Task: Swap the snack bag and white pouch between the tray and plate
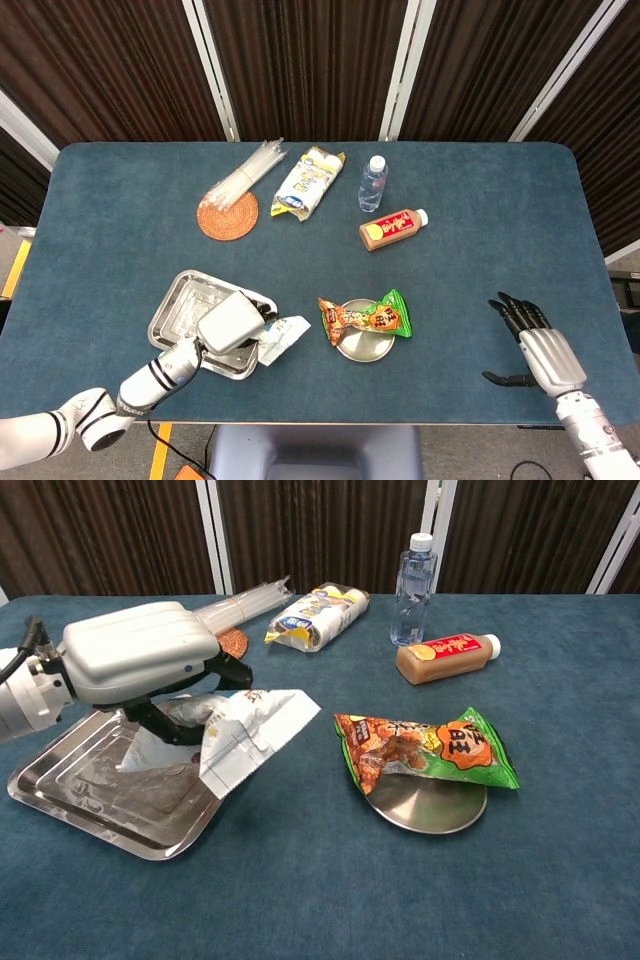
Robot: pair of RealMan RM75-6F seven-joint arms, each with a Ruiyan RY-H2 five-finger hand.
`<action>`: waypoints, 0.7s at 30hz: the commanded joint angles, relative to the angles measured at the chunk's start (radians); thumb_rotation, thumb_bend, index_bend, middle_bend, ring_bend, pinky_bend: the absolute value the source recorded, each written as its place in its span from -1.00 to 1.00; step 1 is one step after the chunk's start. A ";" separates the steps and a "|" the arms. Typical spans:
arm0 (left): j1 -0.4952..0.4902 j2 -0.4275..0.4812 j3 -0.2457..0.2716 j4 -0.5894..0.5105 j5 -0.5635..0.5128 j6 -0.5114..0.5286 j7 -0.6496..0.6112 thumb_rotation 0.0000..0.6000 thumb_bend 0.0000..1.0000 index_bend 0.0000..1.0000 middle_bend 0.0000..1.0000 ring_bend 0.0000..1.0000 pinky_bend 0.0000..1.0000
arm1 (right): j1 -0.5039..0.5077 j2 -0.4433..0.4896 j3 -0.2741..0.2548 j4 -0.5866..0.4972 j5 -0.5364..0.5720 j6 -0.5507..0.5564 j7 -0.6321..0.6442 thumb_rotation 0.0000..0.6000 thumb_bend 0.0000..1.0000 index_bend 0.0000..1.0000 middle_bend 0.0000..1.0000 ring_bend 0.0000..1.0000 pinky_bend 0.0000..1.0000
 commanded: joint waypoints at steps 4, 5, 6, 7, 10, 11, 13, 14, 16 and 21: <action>-0.005 -0.050 -0.013 0.198 -0.062 -0.042 -0.047 1.00 0.17 0.51 0.70 0.49 0.88 | 0.000 -0.004 0.007 0.000 0.015 -0.005 -0.013 1.00 -0.59 -1.00 -1.00 -1.00 -0.96; -0.003 -0.054 -0.009 0.211 -0.063 -0.043 -0.045 1.00 0.12 0.47 0.63 0.44 0.80 | 0.000 -0.005 0.008 0.000 0.018 -0.004 -0.015 1.00 -0.59 -1.00 -1.00 -1.00 -0.96; -0.001 -0.057 -0.004 0.220 -0.064 -0.047 -0.042 1.00 0.04 0.36 0.50 0.34 0.69 | 0.000 -0.007 0.010 -0.001 0.020 -0.004 -0.019 1.00 -0.59 -1.00 -1.00 -1.00 -0.96; 0.001 -0.056 0.001 0.221 -0.072 -0.059 -0.039 1.00 -0.02 0.22 0.35 0.23 0.57 | 0.000 -0.009 0.011 -0.001 0.022 -0.004 -0.024 1.00 -0.59 -1.00 -1.00 -1.00 -0.96; 0.005 -0.039 0.003 0.176 -0.114 -0.106 -0.028 1.00 -0.15 -0.35 -0.28 -0.28 0.17 | 0.000 -0.012 0.010 -0.004 0.023 -0.009 -0.034 1.00 -0.59 -1.00 -1.00 -1.00 -0.96; 0.007 -0.030 0.002 0.155 -0.132 -0.124 -0.018 1.00 -0.16 -0.54 -0.47 -0.46 0.05 | 0.001 -0.012 0.009 -0.006 0.023 -0.011 -0.035 1.00 -0.59 -1.00 -1.00 -1.00 -0.96; 0.011 -0.004 -0.005 0.098 -0.183 -0.167 0.022 1.00 -0.19 -0.85 -0.79 -0.77 -0.17 | 0.001 -0.010 0.007 -0.009 0.019 -0.013 -0.033 1.00 -0.59 -1.00 -1.00 -1.00 -0.96; 0.013 0.007 -0.007 0.072 -0.204 -0.181 0.043 1.00 -0.20 -0.95 -0.91 -0.90 -0.30 | 0.001 -0.009 0.006 -0.011 0.016 -0.013 -0.032 1.00 -0.59 -1.00 -1.00 -1.00 -0.96; 0.021 0.033 -0.011 0.014 -0.251 -0.205 0.092 1.00 -0.20 -1.00 -1.00 -1.00 -0.50 | 0.000 -0.006 0.004 -0.013 0.010 -0.011 -0.029 1.00 -0.59 -1.00 -1.00 -1.00 -0.96; 0.051 0.076 -0.004 -0.081 -0.303 -0.188 0.210 1.00 -0.23 -1.00 -1.00 -1.00 -0.70 | -0.004 -0.001 -0.001 -0.018 -0.001 -0.006 -0.027 1.00 -0.59 -1.00 -1.00 -1.00 -0.96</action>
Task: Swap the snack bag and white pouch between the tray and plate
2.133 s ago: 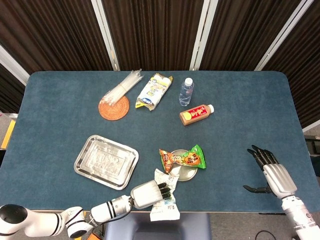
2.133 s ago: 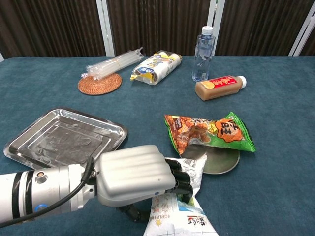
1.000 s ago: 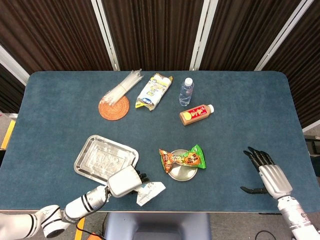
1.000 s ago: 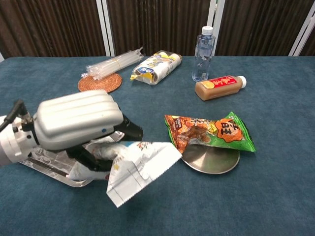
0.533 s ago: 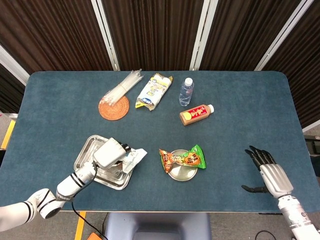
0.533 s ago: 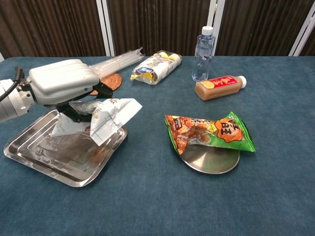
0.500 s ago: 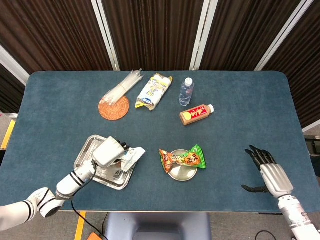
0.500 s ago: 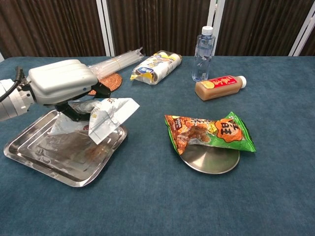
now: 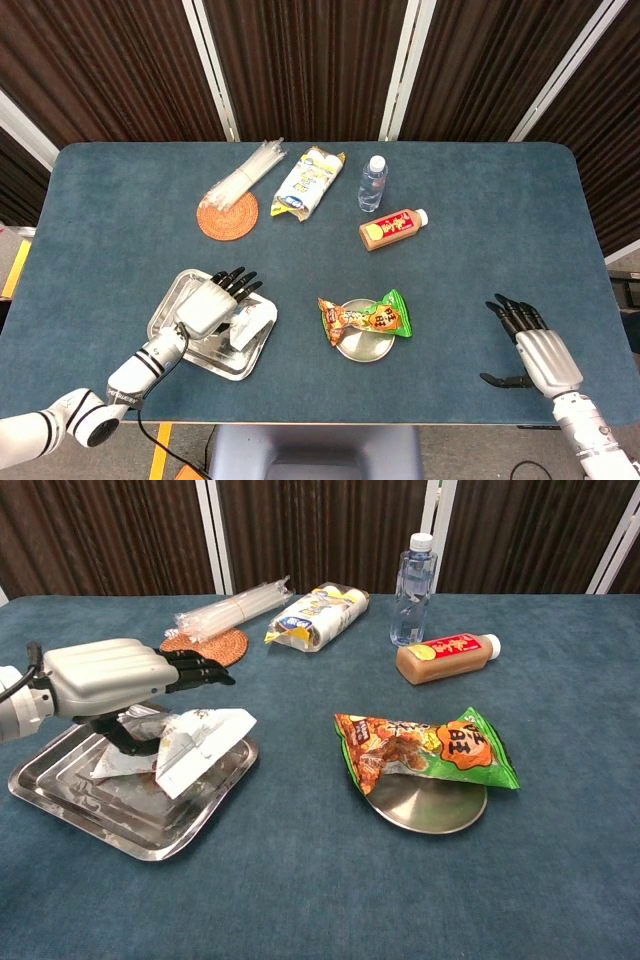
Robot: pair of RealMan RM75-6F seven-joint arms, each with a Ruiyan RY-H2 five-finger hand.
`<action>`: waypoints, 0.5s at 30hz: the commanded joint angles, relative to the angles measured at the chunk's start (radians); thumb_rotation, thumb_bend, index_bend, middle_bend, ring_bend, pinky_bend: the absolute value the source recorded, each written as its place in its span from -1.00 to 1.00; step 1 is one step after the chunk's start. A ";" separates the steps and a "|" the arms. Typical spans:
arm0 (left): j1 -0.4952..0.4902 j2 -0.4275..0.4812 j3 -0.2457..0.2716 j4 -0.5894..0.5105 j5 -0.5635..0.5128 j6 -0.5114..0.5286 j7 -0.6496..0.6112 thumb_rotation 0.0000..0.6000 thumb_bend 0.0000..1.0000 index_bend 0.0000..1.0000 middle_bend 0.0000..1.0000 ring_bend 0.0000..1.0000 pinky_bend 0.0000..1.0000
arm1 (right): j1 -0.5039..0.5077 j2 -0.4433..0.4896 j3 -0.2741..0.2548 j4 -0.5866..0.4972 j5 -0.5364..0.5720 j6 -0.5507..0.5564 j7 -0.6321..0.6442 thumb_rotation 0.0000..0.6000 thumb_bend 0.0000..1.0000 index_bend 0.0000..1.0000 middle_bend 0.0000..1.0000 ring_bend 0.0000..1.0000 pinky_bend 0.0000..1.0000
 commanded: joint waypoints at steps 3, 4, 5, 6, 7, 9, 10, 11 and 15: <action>0.059 0.078 0.017 -0.140 -0.071 0.032 0.138 1.00 -0.23 -1.00 -1.00 -1.00 -0.72 | -0.006 0.007 -0.004 -0.006 -0.011 0.010 0.005 1.00 -0.59 -1.00 -1.00 -1.00 -0.96; 0.076 0.099 0.025 -0.171 -0.076 0.051 0.152 1.00 -0.23 -1.00 -1.00 -1.00 -0.72 | -0.008 0.009 -0.005 -0.008 -0.014 0.016 0.005 1.00 -0.59 -1.00 -1.00 -1.00 -0.96; 0.090 0.115 0.033 -0.193 -0.077 0.067 0.158 1.00 -0.23 -1.00 -1.00 -1.00 -0.72 | -0.010 0.010 -0.006 -0.009 -0.017 0.020 0.004 1.00 -0.59 -1.00 -1.00 -1.00 -0.96; 0.105 0.131 0.041 -0.214 -0.079 0.084 0.162 1.00 -0.23 -1.00 -1.00 -1.00 -0.73 | -0.013 0.012 -0.007 -0.010 -0.019 0.024 0.003 1.00 -0.59 -1.00 -1.00 -1.00 -0.96; 0.125 0.152 0.050 -0.238 -0.083 0.105 0.166 1.00 -0.23 -1.00 -1.00 -1.00 -0.73 | -0.016 0.013 -0.009 -0.012 -0.023 0.029 -0.001 1.00 -0.59 -1.00 -1.00 -1.00 -0.96; 0.158 0.182 0.068 -0.272 -0.084 0.135 0.152 1.00 -0.23 -1.00 -1.00 -1.00 -0.74 | -0.021 0.013 -0.012 -0.017 -0.031 0.038 -0.013 1.00 -0.59 -1.00 -1.00 -1.00 -0.96; 0.171 0.193 0.076 -0.282 -0.081 0.145 0.140 1.00 -0.23 -1.00 -1.00 -1.00 -0.74 | -0.023 0.013 -0.014 -0.019 -0.035 0.041 -0.017 1.00 -0.59 -1.00 -1.00 -1.00 -0.96; 0.182 0.201 0.084 -0.289 -0.073 0.157 0.125 1.00 -0.23 -1.00 -1.00 -1.00 -0.74 | -0.024 0.012 -0.016 -0.022 -0.039 0.042 -0.021 1.00 -0.59 -1.00 -1.00 -1.00 -0.96; 0.233 0.228 0.120 -0.296 -0.005 0.219 0.039 1.00 -0.23 -1.00 -1.00 -1.00 -0.74 | -0.030 0.013 -0.024 -0.031 -0.055 0.051 -0.033 1.00 -0.59 -1.00 -1.00 -1.00 -0.96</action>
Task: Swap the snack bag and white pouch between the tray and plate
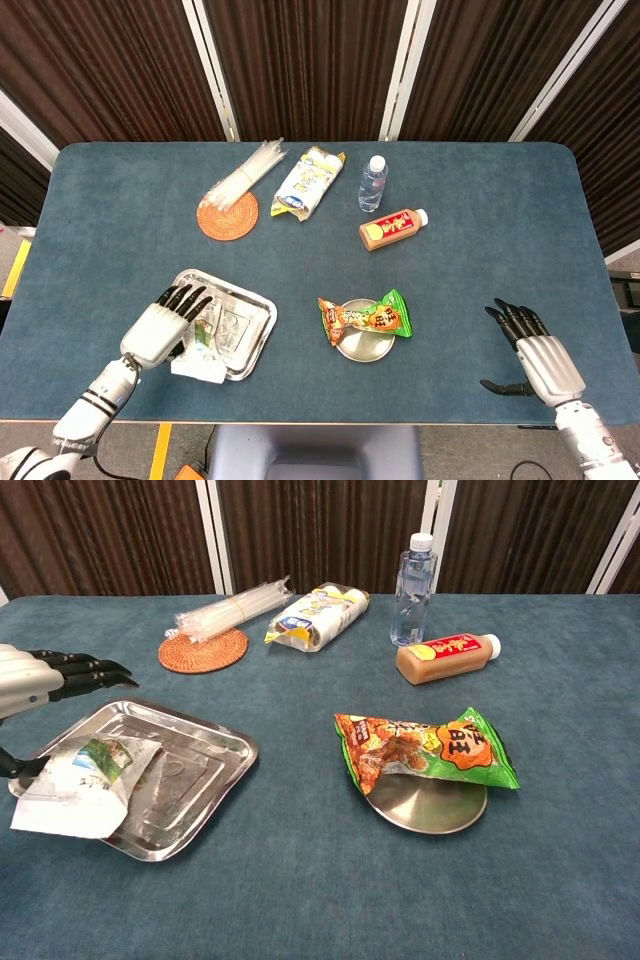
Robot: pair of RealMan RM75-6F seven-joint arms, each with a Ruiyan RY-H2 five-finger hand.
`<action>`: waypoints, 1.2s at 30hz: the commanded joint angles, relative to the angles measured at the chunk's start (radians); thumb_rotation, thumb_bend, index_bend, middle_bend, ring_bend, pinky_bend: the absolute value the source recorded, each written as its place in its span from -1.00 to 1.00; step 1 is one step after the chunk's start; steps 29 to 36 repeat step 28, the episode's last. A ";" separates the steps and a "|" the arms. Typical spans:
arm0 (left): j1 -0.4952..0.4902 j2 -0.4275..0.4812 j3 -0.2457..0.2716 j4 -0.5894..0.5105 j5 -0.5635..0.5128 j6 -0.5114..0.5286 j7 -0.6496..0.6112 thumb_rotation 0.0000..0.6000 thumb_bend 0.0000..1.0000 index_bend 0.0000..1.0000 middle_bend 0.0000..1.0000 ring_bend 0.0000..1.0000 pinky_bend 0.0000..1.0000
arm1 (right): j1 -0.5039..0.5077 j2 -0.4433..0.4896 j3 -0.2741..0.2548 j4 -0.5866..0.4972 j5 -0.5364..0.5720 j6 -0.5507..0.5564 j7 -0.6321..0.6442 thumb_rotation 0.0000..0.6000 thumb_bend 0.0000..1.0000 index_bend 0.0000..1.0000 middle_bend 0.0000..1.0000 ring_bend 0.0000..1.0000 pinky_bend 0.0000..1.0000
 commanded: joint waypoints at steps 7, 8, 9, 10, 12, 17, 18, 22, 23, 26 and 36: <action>0.129 0.061 0.079 0.005 0.180 0.189 -0.172 1.00 -0.24 -1.00 -1.00 -1.00 -0.75 | -0.014 0.000 -0.013 -0.010 -0.029 0.022 -0.017 1.00 -0.59 -1.00 -1.00 -1.00 -0.96; 0.141 0.066 0.083 0.007 0.194 0.211 -0.180 1.00 -0.24 -1.00 -1.00 -1.00 -0.74 | -0.016 0.000 -0.013 -0.010 -0.031 0.026 -0.020 1.00 -0.59 -1.00 -1.00 -1.00 -0.96; 0.156 0.070 0.087 0.010 0.206 0.235 -0.190 1.00 -0.24 -1.00 -1.00 -1.00 -0.74 | -0.018 0.000 -0.012 -0.010 -0.031 0.031 -0.025 1.00 -0.59 -1.00 -1.00 -1.00 -0.96; 0.178 0.073 0.091 0.017 0.219 0.270 -0.205 1.00 -0.24 -1.00 -1.00 -1.00 -0.75 | -0.023 -0.001 -0.010 -0.010 -0.031 0.041 -0.033 1.00 -0.59 -1.00 -1.00 -1.00 -0.96; 0.217 0.073 0.096 0.035 0.232 0.328 -0.232 1.00 -0.24 -1.00 -1.00 -1.00 -0.76 | -0.032 -0.003 -0.006 -0.011 -0.028 0.058 -0.049 1.00 -0.59 -1.00 -1.00 -1.00 -0.96; 0.345 0.032 0.091 0.128 0.251 0.525 -0.366 1.00 -0.22 -1.00 -1.00 -1.00 -0.83 | -0.066 -0.015 0.007 -0.018 -0.011 0.116 -0.117 1.00 -0.59 -1.00 -1.00 -1.00 -0.97; 0.368 0.017 0.090 0.166 0.261 0.564 -0.409 1.00 -0.22 -1.00 -1.00 -1.00 -0.84 | -0.074 -0.020 0.009 -0.019 -0.008 0.129 -0.137 1.00 -0.59 -1.00 -1.00 -1.00 -0.98; 0.404 -0.010 0.082 0.256 0.267 0.608 -0.479 1.00 -0.22 -1.00 -1.00 -1.00 -0.89 | -0.087 -0.036 0.013 -0.020 -0.002 0.144 -0.190 1.00 -0.59 -1.00 -1.00 -1.00 -1.00; 0.406 -0.009 0.075 0.266 0.270 0.617 -0.513 1.00 -0.22 -1.00 -1.00 -1.00 -0.90 | -0.088 -0.040 0.014 -0.020 -0.003 0.146 -0.203 1.00 -0.59 -1.00 -1.00 -1.00 -1.00; 0.411 -0.008 0.055 0.283 0.257 0.617 -0.543 1.00 -0.22 -1.00 -1.00 -1.00 -0.91 | -0.095 -0.049 0.019 -0.019 -0.005 0.159 -0.218 1.00 -0.59 -1.00 -1.00 -1.00 -1.00; 0.410 -0.006 0.052 0.288 0.257 0.604 -0.551 1.00 -0.22 -1.00 -1.00 -1.00 -0.91 | -0.099 -0.056 0.024 -0.015 -0.009 0.172 -0.224 1.00 -0.59 -1.00 -1.00 -1.00 -1.00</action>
